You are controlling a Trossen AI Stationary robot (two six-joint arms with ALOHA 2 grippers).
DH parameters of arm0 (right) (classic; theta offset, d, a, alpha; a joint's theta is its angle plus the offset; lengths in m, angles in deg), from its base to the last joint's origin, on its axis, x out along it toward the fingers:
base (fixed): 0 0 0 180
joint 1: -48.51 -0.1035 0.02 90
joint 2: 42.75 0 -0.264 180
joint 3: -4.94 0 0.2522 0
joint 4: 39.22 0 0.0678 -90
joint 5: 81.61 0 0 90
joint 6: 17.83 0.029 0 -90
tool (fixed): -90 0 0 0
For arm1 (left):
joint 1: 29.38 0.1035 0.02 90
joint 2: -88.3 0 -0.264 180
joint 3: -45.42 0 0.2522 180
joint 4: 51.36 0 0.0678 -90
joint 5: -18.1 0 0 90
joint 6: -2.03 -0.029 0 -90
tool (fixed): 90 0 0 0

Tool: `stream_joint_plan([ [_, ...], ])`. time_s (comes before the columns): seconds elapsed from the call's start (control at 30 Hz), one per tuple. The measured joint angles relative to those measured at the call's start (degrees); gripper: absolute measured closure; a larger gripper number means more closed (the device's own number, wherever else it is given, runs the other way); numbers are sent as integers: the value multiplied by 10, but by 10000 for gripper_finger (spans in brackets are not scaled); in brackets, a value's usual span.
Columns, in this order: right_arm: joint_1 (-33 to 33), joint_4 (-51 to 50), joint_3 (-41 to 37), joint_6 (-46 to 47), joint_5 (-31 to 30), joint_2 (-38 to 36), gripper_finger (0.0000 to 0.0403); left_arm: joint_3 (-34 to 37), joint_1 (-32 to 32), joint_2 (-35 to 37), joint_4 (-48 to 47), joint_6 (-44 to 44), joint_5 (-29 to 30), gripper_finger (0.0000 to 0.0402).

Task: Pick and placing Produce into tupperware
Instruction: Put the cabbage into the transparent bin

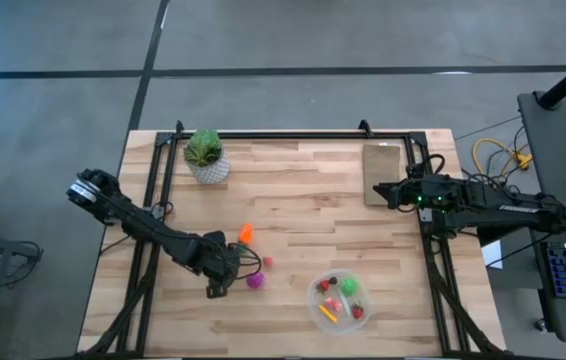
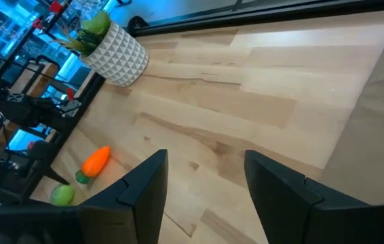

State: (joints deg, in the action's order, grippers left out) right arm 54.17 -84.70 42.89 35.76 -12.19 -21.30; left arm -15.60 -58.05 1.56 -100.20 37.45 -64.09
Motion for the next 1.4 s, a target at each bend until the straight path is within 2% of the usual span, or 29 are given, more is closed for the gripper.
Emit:
stream_joint_plan([
  [0.3,0,1,0,9,0,0,216,1,0,-14,1,-4,1,158],
  [0.73,0,2,17,2,11,0,216,-9,1,-2,-4,-1,-2,190],
  [0.97,0,7,17,8,24,0,216,-39,2,32,-38,-6,5,184],
  [1.1,0,30,17,8,52,0,216,-73,6,59,-50,-30,33,180],
  [1.23,0,95,17,4,89,0,216,-111,20,73,-45,-78,49,180],
  [1.4,0,134,17,9,92,1,216,-135,48,66,-10,-148,50,179],
])
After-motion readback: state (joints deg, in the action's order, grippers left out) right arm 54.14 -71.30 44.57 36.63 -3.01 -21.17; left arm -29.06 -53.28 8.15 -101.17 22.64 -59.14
